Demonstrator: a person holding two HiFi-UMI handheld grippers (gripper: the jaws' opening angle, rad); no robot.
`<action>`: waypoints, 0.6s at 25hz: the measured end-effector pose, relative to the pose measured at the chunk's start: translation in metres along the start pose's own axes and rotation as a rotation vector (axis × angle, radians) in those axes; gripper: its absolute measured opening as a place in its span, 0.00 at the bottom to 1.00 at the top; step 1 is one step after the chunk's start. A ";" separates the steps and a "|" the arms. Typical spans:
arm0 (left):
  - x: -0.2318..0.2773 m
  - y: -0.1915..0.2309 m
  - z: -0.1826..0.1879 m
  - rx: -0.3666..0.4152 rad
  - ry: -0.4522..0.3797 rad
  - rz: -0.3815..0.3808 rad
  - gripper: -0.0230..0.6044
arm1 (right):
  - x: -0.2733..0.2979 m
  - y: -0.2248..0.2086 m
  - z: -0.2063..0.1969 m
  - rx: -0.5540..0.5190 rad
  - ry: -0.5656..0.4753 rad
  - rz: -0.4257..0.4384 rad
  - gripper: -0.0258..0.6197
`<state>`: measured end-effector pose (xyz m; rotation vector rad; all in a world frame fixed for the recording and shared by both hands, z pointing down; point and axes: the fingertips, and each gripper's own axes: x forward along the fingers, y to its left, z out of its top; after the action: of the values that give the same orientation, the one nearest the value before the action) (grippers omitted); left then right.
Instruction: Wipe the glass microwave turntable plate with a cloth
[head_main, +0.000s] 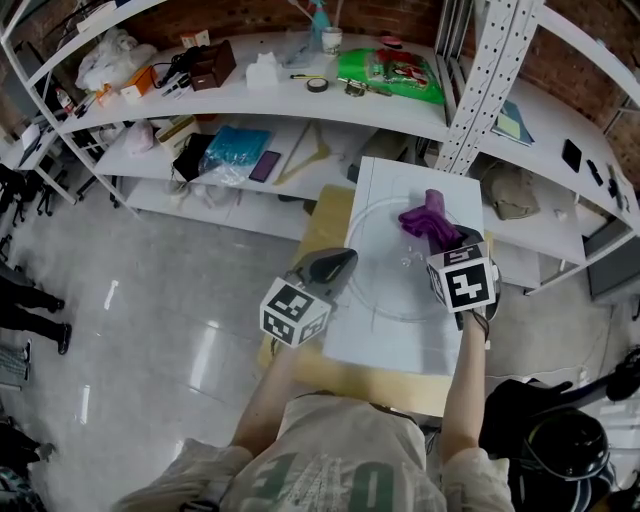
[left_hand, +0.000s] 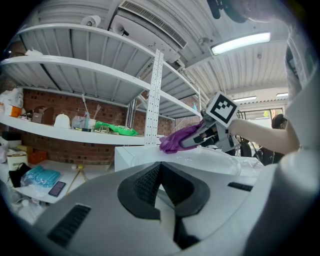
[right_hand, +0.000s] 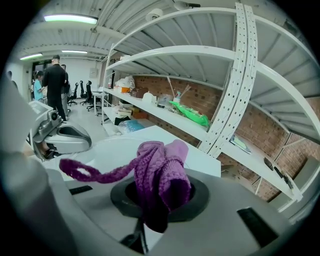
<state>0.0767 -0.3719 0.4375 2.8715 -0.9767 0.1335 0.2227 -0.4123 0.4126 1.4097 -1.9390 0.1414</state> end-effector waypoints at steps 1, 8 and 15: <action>0.000 0.000 0.000 0.002 0.001 0.001 0.03 | -0.003 0.003 -0.002 -0.006 0.002 0.005 0.12; 0.000 0.001 -0.001 0.004 0.005 0.002 0.03 | -0.041 0.049 -0.021 -0.003 -0.007 0.082 0.12; -0.001 0.001 -0.001 0.002 0.003 0.004 0.03 | -0.082 0.081 -0.042 0.007 -0.016 0.126 0.12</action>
<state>0.0755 -0.3722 0.4382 2.8707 -0.9824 0.1392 0.1845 -0.2960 0.4194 1.2964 -2.0426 0.1967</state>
